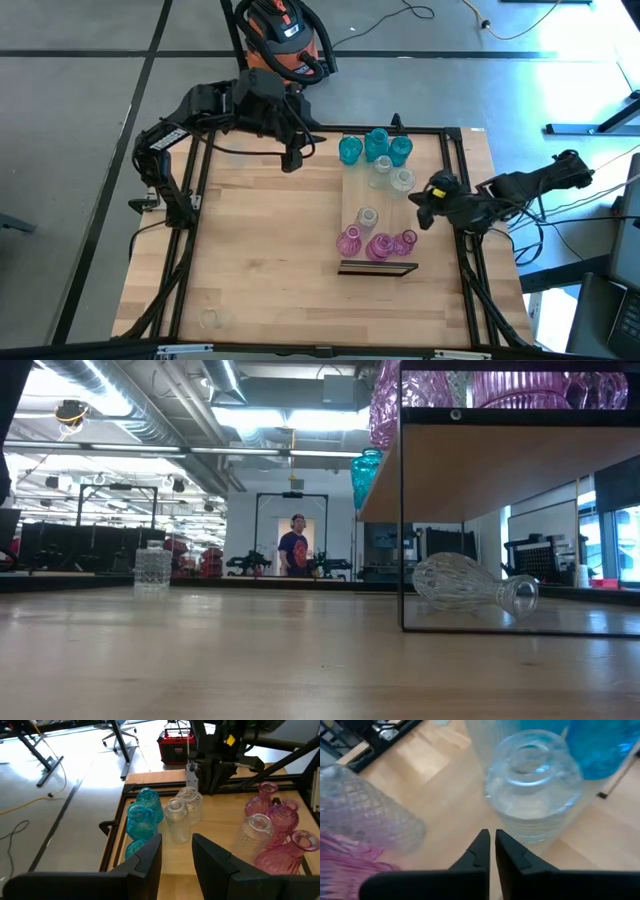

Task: Sort vases onto shelf
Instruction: Put the transparent vase on the shelf aligned with the other transparent vase

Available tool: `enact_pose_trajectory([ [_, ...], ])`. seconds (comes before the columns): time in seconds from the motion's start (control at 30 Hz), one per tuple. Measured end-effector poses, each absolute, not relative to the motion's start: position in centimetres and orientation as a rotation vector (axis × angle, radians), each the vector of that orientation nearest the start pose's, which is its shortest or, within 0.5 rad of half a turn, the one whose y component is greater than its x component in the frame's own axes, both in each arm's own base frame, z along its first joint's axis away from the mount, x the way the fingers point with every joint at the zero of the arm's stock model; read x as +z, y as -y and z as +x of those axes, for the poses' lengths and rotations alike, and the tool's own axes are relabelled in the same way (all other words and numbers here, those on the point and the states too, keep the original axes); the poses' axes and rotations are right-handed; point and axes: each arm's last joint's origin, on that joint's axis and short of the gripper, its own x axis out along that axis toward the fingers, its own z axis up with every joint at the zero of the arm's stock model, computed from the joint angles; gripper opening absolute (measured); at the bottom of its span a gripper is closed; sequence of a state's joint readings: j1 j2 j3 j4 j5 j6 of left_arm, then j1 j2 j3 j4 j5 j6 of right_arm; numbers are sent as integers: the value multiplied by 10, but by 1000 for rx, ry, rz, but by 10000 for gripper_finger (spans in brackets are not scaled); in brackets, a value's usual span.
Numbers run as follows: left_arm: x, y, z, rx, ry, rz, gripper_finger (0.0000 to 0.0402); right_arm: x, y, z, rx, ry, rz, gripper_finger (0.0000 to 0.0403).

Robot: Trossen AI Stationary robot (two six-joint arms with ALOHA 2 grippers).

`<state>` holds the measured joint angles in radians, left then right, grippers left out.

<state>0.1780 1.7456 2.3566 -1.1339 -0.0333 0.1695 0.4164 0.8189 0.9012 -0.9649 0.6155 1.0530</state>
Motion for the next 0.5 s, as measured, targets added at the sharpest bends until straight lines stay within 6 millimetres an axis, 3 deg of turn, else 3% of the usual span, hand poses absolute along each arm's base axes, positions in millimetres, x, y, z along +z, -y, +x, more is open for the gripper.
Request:
enact_pose_trajectory([
  [0.13,504,-59,312,160,-545,141,101,306,-43,139,-530,-563,567,20],
  [0.3,503,-59,313,155,-547,157,101,301,-46,146,-556,-578,536,3],
  [0.5,503,-59,313,151,-549,174,101,297,-38,155,-642,-577,538,2],
])
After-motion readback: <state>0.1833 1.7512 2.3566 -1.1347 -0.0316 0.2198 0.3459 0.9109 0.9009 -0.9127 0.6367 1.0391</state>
